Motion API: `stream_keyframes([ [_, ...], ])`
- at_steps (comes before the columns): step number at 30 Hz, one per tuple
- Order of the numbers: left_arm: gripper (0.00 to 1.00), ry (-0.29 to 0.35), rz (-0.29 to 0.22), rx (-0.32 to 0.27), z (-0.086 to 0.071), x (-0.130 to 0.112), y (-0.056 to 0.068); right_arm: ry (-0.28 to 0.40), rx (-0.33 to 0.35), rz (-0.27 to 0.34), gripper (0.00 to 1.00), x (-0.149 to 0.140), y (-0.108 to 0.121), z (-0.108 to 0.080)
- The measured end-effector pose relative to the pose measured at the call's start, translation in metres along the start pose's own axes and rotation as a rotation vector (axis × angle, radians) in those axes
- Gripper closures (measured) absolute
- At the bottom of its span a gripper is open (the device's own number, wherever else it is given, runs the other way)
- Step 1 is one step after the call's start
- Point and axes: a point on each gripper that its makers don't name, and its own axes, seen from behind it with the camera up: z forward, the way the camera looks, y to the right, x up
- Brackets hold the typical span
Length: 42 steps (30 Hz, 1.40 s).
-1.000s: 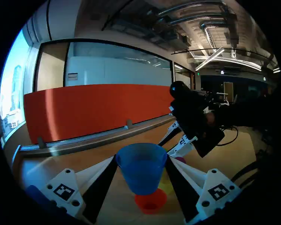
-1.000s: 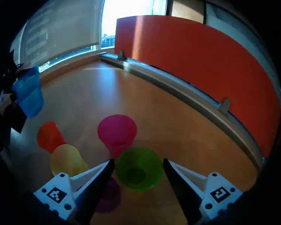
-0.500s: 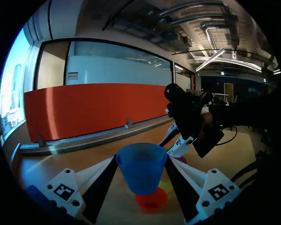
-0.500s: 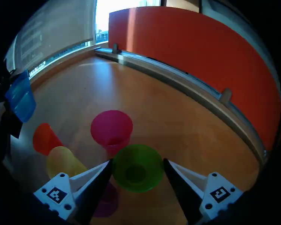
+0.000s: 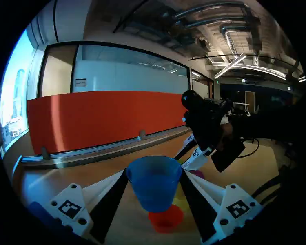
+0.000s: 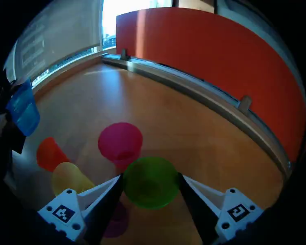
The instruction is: Pour water
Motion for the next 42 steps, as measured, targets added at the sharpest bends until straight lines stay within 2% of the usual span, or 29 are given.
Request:
stream_keyframes([
  [8, 0.12, 0.003, 0.002, 0.010, -0.002, 0.004, 0.000, 0.074, 0.008, -0.005, 0.05, 0.019, -0.003, -0.023],
  [13, 0.12, 0.005, 0.003, 0.017, -0.004, 0.008, 0.003, 0.117, 0.020, -0.025, 0.05, 0.027, -0.015, -0.043],
  [17, 0.12, 0.007, 0.009, 0.021, -0.008, 0.010, 0.007, 0.177, 0.030, -0.030, 0.05, 0.039, -0.027, -0.062],
  [35, 0.12, 0.048, 0.027, 0.024, -0.035, 0.035, 0.038, 0.439, 0.081, 0.011, 0.05, 0.067, -0.080, -0.156],
  [42, 0.12, 0.067, 0.019, 0.019, -0.045, 0.043, 0.052, 0.535, 0.072, 0.004, 0.05, 0.067, -0.095, -0.181],
])
